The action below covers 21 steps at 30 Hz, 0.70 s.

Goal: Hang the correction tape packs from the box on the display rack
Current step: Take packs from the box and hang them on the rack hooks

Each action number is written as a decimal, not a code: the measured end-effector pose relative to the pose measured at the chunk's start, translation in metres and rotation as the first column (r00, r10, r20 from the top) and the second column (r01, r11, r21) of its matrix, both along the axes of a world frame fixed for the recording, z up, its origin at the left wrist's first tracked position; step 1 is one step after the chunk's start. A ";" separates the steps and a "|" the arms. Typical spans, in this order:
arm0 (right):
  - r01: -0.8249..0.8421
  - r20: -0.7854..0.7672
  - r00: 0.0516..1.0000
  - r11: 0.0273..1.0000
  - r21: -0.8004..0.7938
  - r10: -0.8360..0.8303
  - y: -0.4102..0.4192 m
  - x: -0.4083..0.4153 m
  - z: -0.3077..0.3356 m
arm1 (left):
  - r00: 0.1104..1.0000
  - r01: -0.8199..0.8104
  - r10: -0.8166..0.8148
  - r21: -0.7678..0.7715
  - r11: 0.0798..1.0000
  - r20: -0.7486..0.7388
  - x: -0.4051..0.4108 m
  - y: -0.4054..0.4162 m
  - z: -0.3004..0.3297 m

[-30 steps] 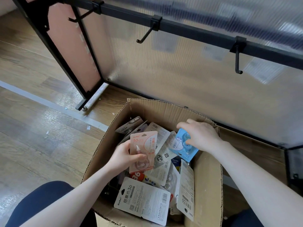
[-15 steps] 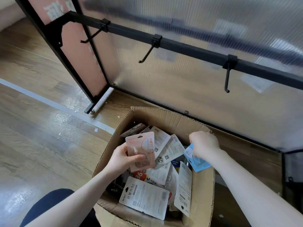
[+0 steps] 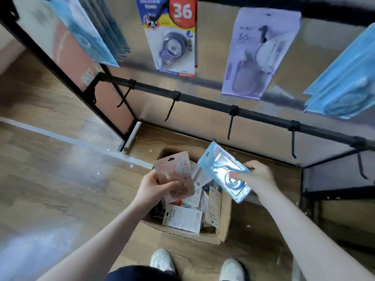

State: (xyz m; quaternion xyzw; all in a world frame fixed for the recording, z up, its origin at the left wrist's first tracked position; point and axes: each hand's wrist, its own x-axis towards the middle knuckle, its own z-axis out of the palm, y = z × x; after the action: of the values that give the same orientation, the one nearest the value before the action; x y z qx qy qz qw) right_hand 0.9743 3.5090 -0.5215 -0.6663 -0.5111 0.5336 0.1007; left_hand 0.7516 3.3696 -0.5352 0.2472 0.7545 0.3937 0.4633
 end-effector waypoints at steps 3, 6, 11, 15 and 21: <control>0.023 -0.048 0.999 0.999 -0.032 -0.025 -0.008 0.007 0.048 | 1.000 0.028 -0.028 0.013 1.000 0.011 0.003 0.000 0.049; 0.047 -0.101 0.994 0.998 -0.050 -0.052 -0.012 0.015 0.090 | 0.997 0.063 -0.063 0.019 0.998 0.033 0.003 0.002 0.090; 0.026 -0.217 0.975 0.996 -0.084 -0.043 -0.016 0.033 0.138 | 0.995 0.102 -0.102 0.045 0.994 -0.004 0.003 0.011 0.137; 0.061 -0.261 0.962 0.993 -0.102 -0.085 -0.021 0.053 0.156 | 0.990 0.137 -0.135 0.071 0.988 -0.028 0.014 0.021 0.160; 0.224 -0.340 0.913 0.974 -0.040 -0.224 -0.026 0.095 0.167 | 0.985 0.168 -0.165 0.082 0.982 -0.045 0.053 0.031 0.179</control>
State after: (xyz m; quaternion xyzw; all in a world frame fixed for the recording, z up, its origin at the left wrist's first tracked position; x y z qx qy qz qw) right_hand 1.0693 3.4832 -0.3542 -0.6174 -0.4061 0.6264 0.2483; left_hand 0.8046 3.4003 -0.3557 0.3364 0.7223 0.3807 0.4693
